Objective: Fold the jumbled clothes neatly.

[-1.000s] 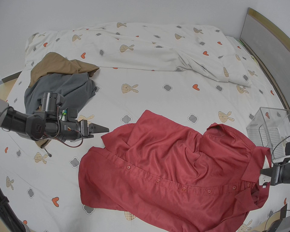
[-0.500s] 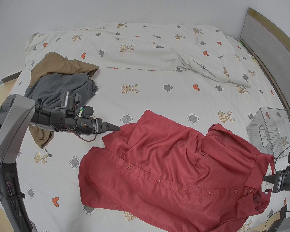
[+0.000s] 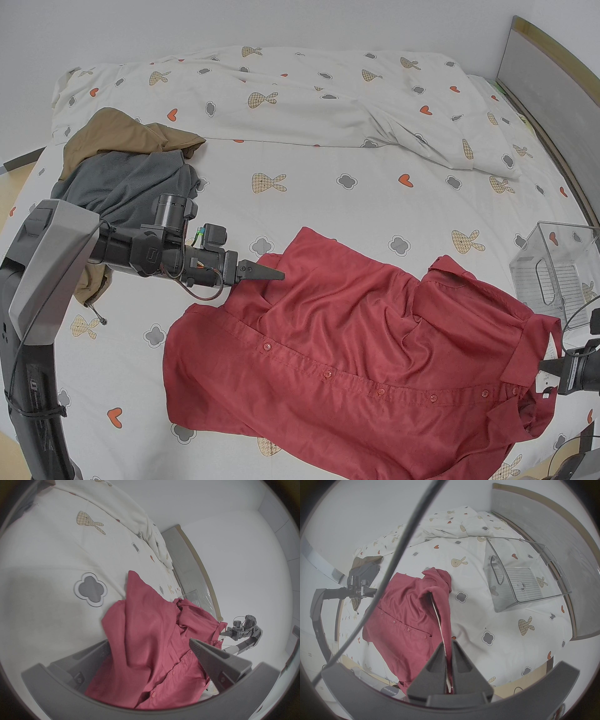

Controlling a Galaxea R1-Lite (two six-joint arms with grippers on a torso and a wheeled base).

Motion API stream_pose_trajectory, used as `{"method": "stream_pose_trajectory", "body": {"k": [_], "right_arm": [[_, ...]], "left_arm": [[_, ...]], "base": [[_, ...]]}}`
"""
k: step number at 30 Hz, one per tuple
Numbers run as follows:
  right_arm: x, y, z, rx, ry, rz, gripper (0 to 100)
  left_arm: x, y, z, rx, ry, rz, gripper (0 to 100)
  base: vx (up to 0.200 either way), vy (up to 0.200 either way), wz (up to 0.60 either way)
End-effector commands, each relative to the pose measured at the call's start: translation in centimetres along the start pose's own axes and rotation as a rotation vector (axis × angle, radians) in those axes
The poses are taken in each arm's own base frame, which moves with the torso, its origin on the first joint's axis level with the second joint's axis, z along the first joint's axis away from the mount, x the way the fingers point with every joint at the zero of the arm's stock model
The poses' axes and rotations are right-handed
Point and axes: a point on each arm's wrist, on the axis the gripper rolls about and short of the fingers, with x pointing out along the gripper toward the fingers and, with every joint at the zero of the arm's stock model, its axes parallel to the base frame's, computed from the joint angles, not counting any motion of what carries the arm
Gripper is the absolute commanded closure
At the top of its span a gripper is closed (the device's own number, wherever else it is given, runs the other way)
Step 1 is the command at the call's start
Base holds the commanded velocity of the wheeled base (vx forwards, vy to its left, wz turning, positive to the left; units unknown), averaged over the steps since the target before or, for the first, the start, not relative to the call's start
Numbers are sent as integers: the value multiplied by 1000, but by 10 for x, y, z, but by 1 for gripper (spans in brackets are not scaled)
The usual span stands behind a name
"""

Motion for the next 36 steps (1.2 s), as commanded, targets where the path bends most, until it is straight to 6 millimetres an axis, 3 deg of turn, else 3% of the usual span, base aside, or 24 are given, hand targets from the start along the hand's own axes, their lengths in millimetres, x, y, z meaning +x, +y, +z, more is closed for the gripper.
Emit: {"method": "stream_pose_trajectory", "body": {"k": [1, 7, 8, 13, 17, 18, 20, 24, 26, 27, 28, 30, 33, 34, 35, 36], "right_arm": [[9, 4, 2, -11, 28, -9, 100], [11, 5, 5, -9, 25, -10, 100], [12, 5, 5, -5, 24, -13, 100], [12, 5, 5, -4, 24, -14, 100], [13, 6, 6, -6, 28, -15, 100], [13, 6, 6, -6, 28, -15, 100], [13, 6, 7, -6, 27, -15, 100], [12, 11, 16, 7, -39, 17, 100], [18, 16, 25, 16, -74, 30, 100], [19, 17, 27, 18, -79, 31, 100], [27, 23, 36, 18, -93, 38, 100], [45, 33, 50, 16, -86, 31, 100], [67, 42, 67, 16, -78, 11, 100], [88, 50, 85, 10, -81, -4, 100], [90, 50, 87, 10, -82, -5, 100], [109, 55, 105, 9, -96, -18, 100]], "left_arm": [[16, 7, -2, 0, 17, -16, 0], [31, 22, -1, 10, 17, -21, 0], [34, 25, -2, 9, 19, -22, 100], [37, 29, -1, 10, 18, -22, 100], [15, 33, 6, 10, -19, 7, 100], [-5, 34, 14, 18, -55, 33, 100], [-27, 35, 21, 27, -93, 61, 100], [-100, 19, 39, 62, -208, 150, 100], [-128, 9, 42, 72, -247, 183, 100], [-132, 8, 42, 74, -254, 189, 100], [-149, 2, 42, 76, -277, 213, 100], [-166, -3, 37, 70, -295, 233, 100], [-176, -5, 32, 58, -305, 252, 100], [-183, -5, 28, 53, -309, 266, 100], [-184, -5, 28, 52, -309, 267, 100], [-189, -3, 25, 49, -313, 281, 100]], "base": [[0, 0, 0], [0, 0, 0], [0, 0, 0], [0, 0, 0], [0, 0, 0], [0, 0, 0], [0, 0, 0], [0, 0, 0], [0, 0, 0], [0, 0, 0], [0, 0, 0], [0, 0, 0], [0, 0, 0], [0, 0, 0], [0, 0, 0], [0, 0, 0]]}}
